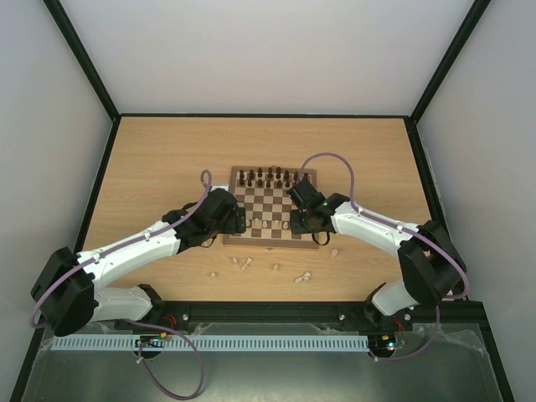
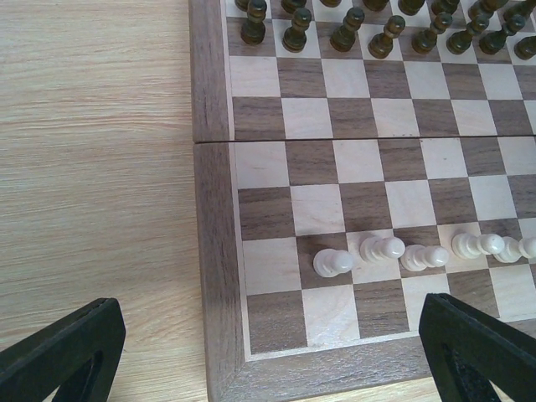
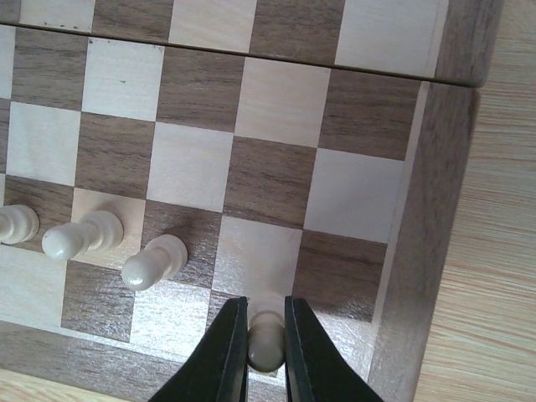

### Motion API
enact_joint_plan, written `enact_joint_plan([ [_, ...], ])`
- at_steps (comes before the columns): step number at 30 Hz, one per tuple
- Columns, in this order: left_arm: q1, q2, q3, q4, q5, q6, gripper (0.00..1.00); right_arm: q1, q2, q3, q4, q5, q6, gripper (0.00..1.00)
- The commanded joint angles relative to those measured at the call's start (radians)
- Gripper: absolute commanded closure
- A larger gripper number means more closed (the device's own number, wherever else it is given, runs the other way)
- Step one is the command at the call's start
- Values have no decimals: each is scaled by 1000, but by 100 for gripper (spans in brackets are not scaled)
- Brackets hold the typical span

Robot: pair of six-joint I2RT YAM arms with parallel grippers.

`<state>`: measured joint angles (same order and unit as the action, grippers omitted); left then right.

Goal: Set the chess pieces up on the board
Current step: Place the chess piece on the chessboard.

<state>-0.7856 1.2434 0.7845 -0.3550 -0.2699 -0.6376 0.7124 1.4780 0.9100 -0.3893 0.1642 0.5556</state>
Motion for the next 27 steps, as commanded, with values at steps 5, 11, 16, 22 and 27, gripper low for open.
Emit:
enact_joint_plan([
  [5,5,-12,9,-21,-24,-7,1,6,57,42,-1,-17,-25,91],
  [11,5,-12,4,-20,-26,-7,1,6,81,55,-3,-18,-29,88],
  [16,6,-16,4,-20,-26,-6,1,6,67,51,-1,-16,-24,81],
  [22,8,-19,-3,-15,-23,-4,1,6,53,47,-14,0,-17,68],
  [27,9,-21,-3,-2,-12,3,1,6,-26,16,-57,85,37,60],
])
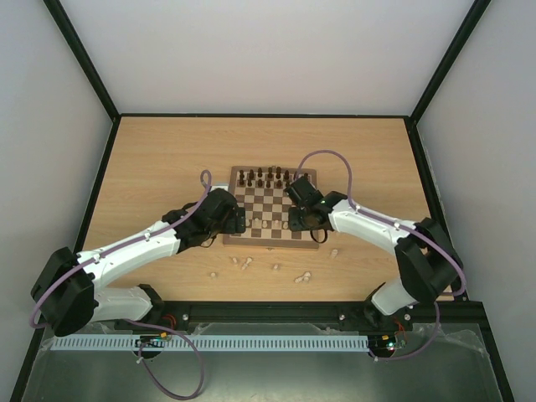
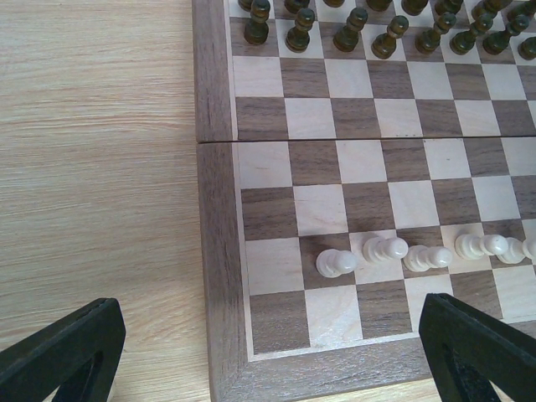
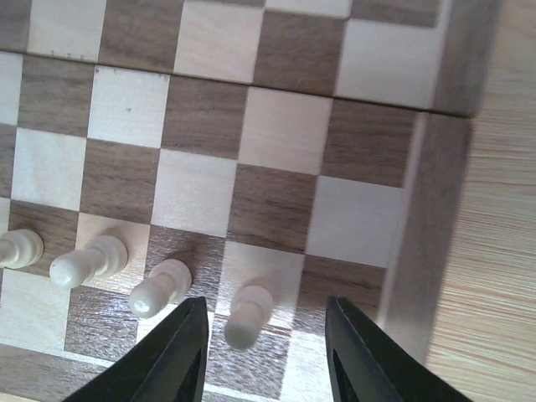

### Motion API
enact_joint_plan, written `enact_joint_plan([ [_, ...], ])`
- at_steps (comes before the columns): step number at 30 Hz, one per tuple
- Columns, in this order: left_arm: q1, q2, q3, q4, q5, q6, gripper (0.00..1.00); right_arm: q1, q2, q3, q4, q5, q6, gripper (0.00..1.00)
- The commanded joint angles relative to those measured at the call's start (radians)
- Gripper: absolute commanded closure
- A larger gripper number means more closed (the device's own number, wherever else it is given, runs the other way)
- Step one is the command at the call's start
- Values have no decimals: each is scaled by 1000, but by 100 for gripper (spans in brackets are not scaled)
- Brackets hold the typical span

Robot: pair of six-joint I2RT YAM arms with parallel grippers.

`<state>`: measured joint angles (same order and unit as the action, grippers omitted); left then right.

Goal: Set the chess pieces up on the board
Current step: Place the chess piece on the chessboard, then pick up the chess piece at the center of the board.

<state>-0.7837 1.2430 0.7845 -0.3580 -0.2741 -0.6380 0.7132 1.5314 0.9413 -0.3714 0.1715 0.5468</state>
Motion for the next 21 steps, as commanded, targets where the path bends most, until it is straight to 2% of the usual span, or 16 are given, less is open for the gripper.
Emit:
enact_joint_plan([
  [1,8,-20,-3,2,-3,6,1,5,-95,-23,-91,104,63,59],
  [4,9,-18,-2,11,10,15,1,-6,-148,-59,-120,159,120,56],
  [10,10,-24,-9,35,35,33,1,-125,-287,-177,-107,110,171,55],
  [21,12,-45,-37,68,81,44,1,-276,-270,-264,-61,39,156,55],
])
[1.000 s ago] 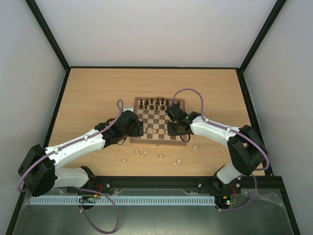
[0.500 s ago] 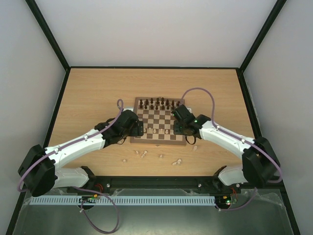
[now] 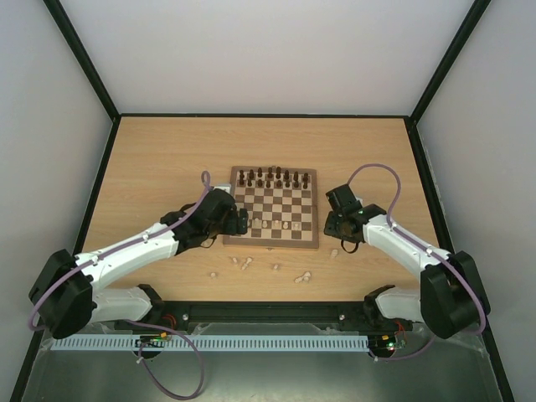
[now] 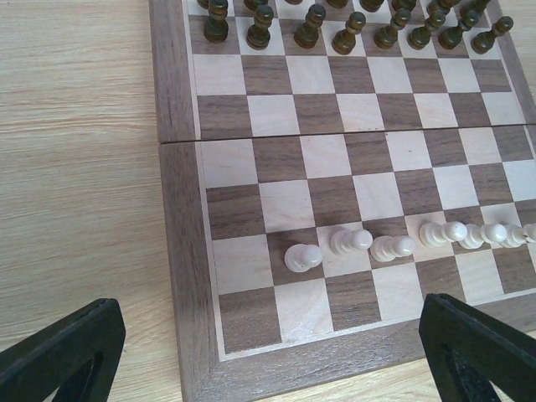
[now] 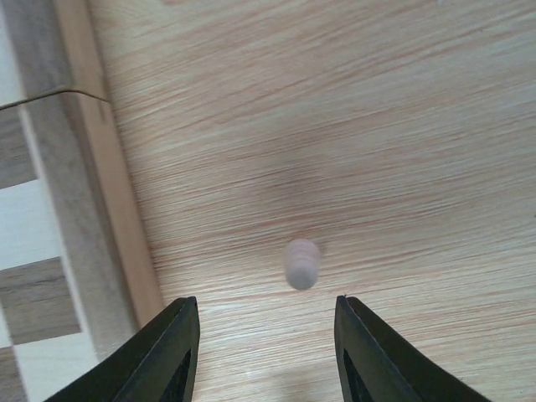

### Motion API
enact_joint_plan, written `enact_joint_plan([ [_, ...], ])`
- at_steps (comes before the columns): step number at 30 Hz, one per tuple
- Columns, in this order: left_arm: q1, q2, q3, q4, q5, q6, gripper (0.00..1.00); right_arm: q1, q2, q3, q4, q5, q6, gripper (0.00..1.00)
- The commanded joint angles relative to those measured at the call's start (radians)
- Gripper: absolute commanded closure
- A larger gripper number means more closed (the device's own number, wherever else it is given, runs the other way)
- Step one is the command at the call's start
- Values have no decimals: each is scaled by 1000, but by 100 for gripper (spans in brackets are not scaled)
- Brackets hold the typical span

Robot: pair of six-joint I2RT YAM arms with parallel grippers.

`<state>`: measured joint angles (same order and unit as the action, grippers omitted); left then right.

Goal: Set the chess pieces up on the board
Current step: Pick up the chess piece at the center of the board.

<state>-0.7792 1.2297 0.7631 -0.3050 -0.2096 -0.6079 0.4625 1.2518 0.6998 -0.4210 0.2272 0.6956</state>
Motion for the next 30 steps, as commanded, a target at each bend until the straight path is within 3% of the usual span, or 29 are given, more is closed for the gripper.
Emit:
enact_joint_plan([
  [1,8,-33,-18,15,18,14,1,-31,9,-23,-13,-13,6,55],
  [16,18,-29,-29,24,24,14,1,-85,121,-29,61,-24,-37,65],
  [30,26,-2,-24,26,21,15,1,-96,107,2,29,-24,-57,98],
])
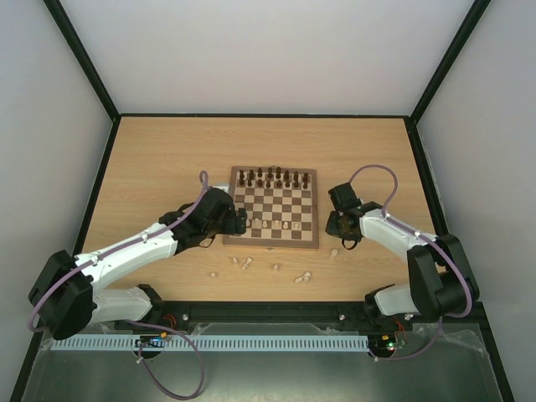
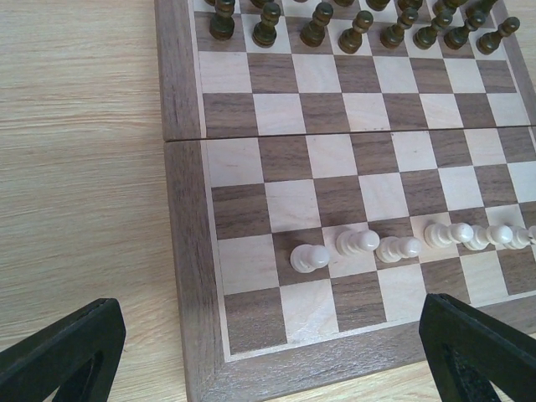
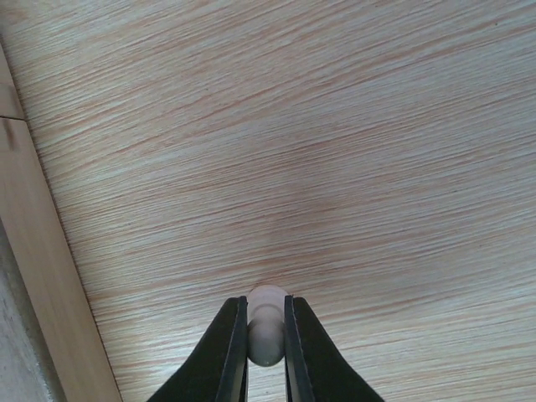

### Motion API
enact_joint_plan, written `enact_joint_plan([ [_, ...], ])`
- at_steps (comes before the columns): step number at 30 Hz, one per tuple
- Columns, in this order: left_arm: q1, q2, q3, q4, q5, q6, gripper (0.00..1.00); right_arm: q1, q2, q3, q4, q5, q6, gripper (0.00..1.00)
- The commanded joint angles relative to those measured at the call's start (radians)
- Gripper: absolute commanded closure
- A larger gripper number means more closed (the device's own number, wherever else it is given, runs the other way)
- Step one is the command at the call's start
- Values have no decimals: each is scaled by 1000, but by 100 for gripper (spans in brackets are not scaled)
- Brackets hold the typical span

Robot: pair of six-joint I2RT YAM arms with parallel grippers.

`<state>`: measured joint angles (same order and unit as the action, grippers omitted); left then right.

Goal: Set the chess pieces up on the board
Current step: Pick up the chess piece at the center of the board, then place the chess piece on the chessboard.

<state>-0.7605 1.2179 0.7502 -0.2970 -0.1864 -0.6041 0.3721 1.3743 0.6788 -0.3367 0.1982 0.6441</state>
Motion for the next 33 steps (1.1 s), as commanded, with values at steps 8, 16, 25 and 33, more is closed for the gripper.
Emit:
enact_joint_plan([
  [8,21,25,-6,11,-17,7,1,42,-106,132,-131,-10,-57,97],
  [16,35,21,6,-17,-48,-7,1,146,-32,222,-147,-39,-99,97],
  [25,36,5,10,-50,-82,-34,1,199,67,256,-131,-69,-137,95],
  [33,36,-7,2,-69,-104,-46,1,227,119,263,-113,-94,-146,95],
])
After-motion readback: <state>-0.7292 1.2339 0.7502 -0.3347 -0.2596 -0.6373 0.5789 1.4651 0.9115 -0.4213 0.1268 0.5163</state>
